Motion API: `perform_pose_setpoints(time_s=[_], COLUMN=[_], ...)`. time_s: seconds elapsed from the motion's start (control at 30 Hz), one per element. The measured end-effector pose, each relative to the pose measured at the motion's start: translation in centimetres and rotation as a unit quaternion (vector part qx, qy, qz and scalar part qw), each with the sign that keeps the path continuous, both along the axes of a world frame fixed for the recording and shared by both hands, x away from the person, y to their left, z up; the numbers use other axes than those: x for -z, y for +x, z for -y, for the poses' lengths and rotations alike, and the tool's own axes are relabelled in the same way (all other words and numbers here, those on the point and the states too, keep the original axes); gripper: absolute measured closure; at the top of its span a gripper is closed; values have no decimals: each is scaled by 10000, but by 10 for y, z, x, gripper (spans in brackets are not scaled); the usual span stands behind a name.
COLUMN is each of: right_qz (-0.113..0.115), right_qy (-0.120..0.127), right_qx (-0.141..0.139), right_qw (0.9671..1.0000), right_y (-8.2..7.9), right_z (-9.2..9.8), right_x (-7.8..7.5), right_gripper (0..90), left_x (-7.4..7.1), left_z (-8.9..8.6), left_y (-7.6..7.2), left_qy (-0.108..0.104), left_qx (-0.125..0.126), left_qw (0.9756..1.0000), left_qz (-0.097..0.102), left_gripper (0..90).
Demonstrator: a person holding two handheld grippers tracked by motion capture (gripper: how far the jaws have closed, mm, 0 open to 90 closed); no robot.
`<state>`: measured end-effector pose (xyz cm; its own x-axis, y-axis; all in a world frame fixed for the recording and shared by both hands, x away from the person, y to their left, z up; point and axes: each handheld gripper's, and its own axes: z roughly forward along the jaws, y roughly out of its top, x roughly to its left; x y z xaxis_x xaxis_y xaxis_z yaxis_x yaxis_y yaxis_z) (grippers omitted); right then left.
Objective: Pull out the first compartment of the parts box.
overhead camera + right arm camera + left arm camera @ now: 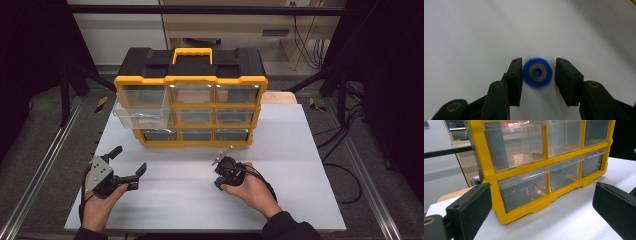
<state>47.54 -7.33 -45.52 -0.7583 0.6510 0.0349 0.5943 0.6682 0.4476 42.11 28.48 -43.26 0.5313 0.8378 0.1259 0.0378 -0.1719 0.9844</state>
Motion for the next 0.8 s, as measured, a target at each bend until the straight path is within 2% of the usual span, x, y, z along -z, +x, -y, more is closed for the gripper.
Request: perform_pose_setpoints(time_s=[0.13,0.17,0.23,0.27,0.33,0.8], right_qz=[68,153,128,195,157,160], right_qy=[-57,-131,-117,-135,-134,-131], right_qx=[-38,-153,-104,-202,-115,-153], right_qw=[10000,9997,9998,9995,9997,9997], right_y=[0,1,0,1,-1,-1], right_z=[1,2,1,2,1,2], right_x=[0,0,0,1,0,1], right_gripper=[602,615,618,619,620,623], left_x=[0,0,0,1,1,1], left_z=[0,0,1,1,1,1], left_y=[0,0,0,0,1,1], left_qy=[6,3,7,13,24,59], left_qx=[6,7,9,13,16,11], left_qw=[10000,10000,10000,10000,10000,10000], left_qz=[5,1,-5,-15,-24,-33], left_gripper=[19,19,19,19,19,19])
